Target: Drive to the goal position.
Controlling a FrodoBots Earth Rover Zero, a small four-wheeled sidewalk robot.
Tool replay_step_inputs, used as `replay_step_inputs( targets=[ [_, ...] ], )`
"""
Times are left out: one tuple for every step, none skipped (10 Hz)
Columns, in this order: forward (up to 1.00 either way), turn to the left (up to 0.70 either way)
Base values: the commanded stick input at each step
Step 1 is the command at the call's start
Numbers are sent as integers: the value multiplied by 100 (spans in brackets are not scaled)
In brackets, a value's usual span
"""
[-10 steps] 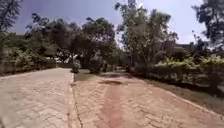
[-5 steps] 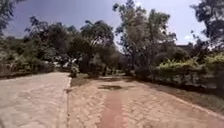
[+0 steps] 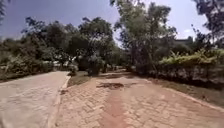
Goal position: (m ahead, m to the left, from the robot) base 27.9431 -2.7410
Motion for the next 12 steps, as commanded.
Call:
replay_step_inputs(
  targets=[
    [70, 0],
    [70, 0],
    [70, 0],
    [70, -13],
    [70, -32],
    [70, -35],
    [70, -35],
    [70, -34],
    [70, 0],
    [70, 0],
    [70, 0],
    [70, 0]
  ],
)
